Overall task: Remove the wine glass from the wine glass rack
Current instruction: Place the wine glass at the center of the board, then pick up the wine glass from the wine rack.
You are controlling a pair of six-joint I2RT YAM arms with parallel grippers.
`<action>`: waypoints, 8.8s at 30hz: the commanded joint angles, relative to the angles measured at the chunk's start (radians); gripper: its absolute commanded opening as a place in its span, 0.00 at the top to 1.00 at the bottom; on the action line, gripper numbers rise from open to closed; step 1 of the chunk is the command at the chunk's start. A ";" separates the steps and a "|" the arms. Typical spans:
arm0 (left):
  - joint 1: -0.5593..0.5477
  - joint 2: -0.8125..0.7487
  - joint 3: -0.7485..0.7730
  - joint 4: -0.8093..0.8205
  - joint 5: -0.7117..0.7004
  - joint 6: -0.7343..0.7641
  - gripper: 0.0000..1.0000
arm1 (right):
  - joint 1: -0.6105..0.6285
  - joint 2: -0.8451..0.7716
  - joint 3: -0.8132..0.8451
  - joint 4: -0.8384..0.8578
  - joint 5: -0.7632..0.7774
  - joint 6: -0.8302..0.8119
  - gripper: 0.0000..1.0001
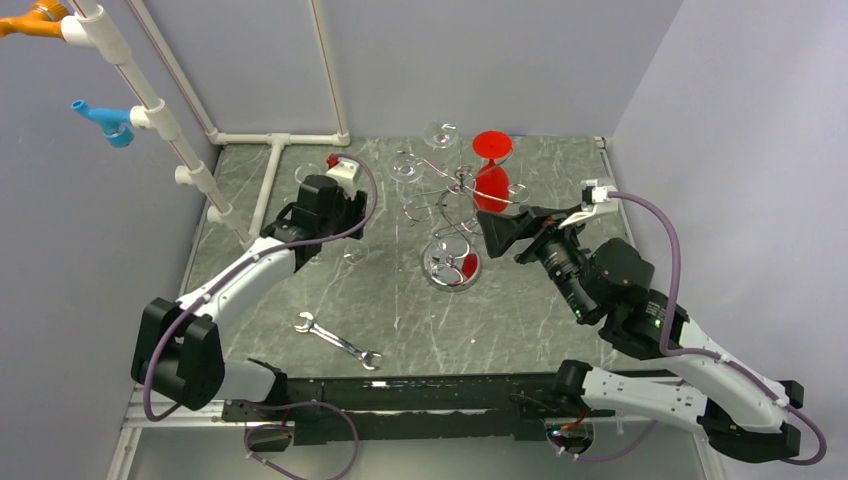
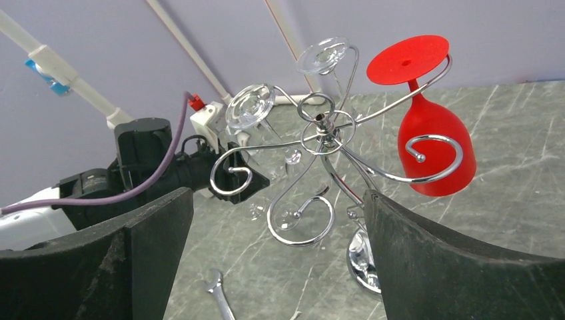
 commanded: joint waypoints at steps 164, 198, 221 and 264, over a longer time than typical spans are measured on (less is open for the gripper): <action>-0.005 -0.353 0.099 -0.129 -0.012 0.020 0.21 | -0.238 0.717 0.414 0.030 -0.289 0.424 0.28; -0.005 -0.341 0.101 -0.135 -0.012 0.023 0.21 | -0.289 0.684 0.337 0.156 -0.396 0.430 0.58; -0.005 -0.335 0.103 -0.138 -0.011 0.026 0.22 | -0.293 0.673 0.323 0.159 -0.387 0.451 0.97; -0.005 -0.329 0.106 -0.142 -0.012 0.028 0.22 | -0.354 0.575 0.144 0.411 -0.546 0.653 1.00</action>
